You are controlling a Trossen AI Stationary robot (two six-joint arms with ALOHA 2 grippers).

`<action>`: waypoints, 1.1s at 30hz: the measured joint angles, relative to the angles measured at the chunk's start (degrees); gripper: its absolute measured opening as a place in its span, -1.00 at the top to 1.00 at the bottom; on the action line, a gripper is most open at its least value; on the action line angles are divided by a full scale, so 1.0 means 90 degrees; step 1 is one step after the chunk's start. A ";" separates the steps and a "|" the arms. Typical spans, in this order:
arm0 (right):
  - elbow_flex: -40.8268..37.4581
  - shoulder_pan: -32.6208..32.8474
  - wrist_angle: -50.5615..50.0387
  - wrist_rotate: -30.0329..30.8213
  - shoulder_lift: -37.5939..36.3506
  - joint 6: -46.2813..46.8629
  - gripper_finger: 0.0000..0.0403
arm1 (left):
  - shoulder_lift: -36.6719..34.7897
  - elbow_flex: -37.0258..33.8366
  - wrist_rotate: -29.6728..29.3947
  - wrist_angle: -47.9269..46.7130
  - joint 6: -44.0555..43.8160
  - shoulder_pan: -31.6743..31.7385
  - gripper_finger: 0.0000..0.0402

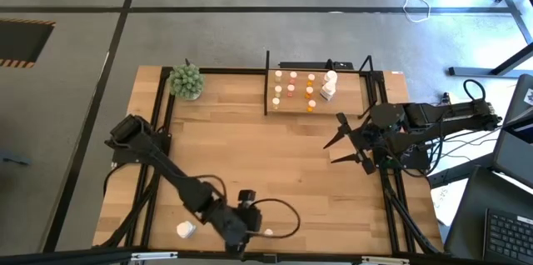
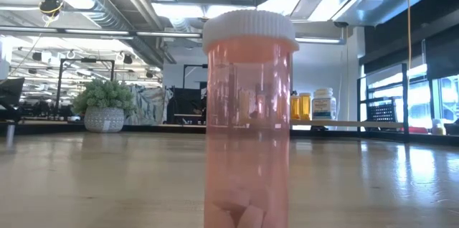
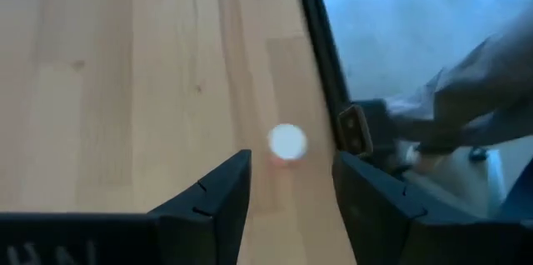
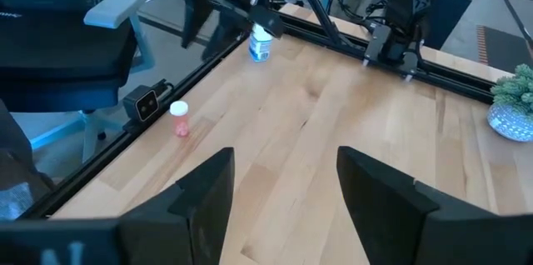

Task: Pick and place medicine bottles onto shelf by color
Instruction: Put the pink pill bottle on the shelf aligned with the other pink pill bottles

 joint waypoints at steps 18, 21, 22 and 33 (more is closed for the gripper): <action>-0.0002 0.0000 0.0023 0.0000 0.0000 0.0000 -0.07 | 0.0007 -0.2241 -0.3155 0.3167 -0.2290 -0.1350 0.18; -0.0002 0.0000 0.0023 0.0001 0.0000 0.0000 -0.07 | 0.0122 -0.2376 -0.3057 0.3514 -0.2285 -0.1227 0.18; -0.0002 -0.0001 0.0023 0.0000 0.0001 0.0000 -0.07 | 0.0183 -0.2386 -0.3060 0.3494 -0.2283 -0.1197 0.18; -0.0002 -0.0002 0.0014 -0.0001 0.0000 0.0000 -0.07 | 0.1289 -0.2395 -0.2501 0.5229 -0.2158 -0.0952 0.18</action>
